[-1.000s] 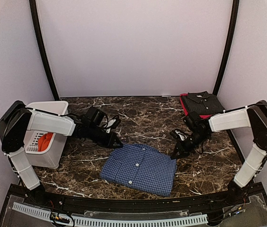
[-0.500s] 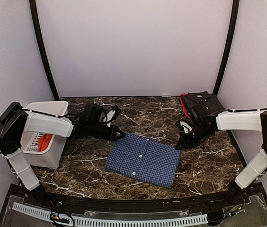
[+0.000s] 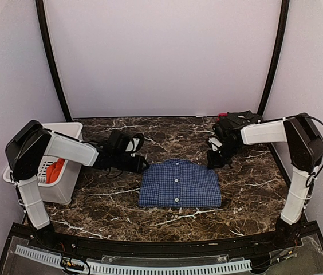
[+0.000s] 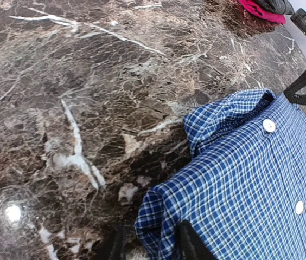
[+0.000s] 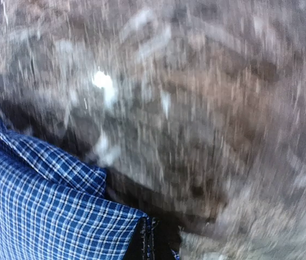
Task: Fold and stack the mixed laundry pile
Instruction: Smooth out the square-folded shirt at the center of the board.
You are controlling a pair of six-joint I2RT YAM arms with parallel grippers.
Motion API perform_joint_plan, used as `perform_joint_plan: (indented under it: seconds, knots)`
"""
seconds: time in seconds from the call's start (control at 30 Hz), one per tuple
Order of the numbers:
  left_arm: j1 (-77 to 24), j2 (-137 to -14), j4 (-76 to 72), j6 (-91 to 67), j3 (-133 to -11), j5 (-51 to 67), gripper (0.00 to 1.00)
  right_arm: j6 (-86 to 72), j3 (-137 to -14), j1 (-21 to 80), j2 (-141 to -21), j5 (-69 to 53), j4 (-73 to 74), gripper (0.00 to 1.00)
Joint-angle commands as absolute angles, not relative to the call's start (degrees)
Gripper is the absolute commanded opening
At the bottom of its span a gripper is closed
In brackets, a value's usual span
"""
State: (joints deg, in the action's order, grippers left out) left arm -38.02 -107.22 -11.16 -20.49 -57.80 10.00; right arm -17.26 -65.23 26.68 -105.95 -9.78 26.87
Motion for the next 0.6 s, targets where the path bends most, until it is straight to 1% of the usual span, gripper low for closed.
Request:
perform_joint_plan:
  seconds: [0.0,0.03,0.07,0.1,0.13,0.17,0.2,0.27,0.3,0.37,0.47,0.57]
  knots:
    - [-37.62,-99.4,-6.68,-20.06,-57.31,3.57,0.45,-14.38,-73.86,26.0,-109.37,-6.04,29.9,0.0]
    - [-37.62,-98.48,-5.98,-19.76,-57.44,2.37,0.59,-14.21,-74.68,25.82,-108.96,-5.91,30.8,0.08]
    - [-37.51,-96.29,-5.49,-19.5,-57.33,2.33,0.67,-14.16,-75.0,25.84,-108.1,-6.0,31.47,0.23]
    - [-37.41,-94.08,-5.52,-19.18,-56.87,2.76,0.82,-14.23,-74.89,25.75,-106.76,-6.32,31.77,0.38]
    - [-37.34,-93.01,-5.62,-19.17,-56.65,3.22,0.91,-14.31,-74.6,25.7,-105.17,-7.15,32.0,0.5]
    - [-37.22,-90.95,-5.75,-19.32,-56.31,5.31,0.97,-14.32,-74.07,25.67,-103.2,-7.95,32.1,0.57]
    - [-37.2,-90.17,-5.81,-19.59,-56.15,6.3,0.98,-14.21,-73.51,25.59,-101.22,-9.18,32.07,0.62]
    - [-37.26,-88.48,-5.38,-21.4,-56.06,10.55,0.99,-13.98,-71.96,25.55,-96.35,-13.48,31.27,0.69]
    - [-37.53,-88.02,-5.42,-23.1,-55.9,13.36,0.99,-13.92,-71.11,25.51,-94.46,-17.03,30.65,0.7]
    - [-39.0,-88.15,-5.67,-24.94,-55.94,17.84,0.99,-14.89,-68.62,25.61,-91.06,-25.89,28.17,0.72]
    - [-41.05,-90.02,-9.41,-28.11,-55.49,23.67,0.99,-20.84,-61.4,26.01,-87.28,-39.27,19.54,0.72]
    - [-41.56,-95.22,-17.09,-32.95,-55.45,28.3,0.99,-28.25,-52.63,26.98,-86.52,-47.06,8.13,0.72]
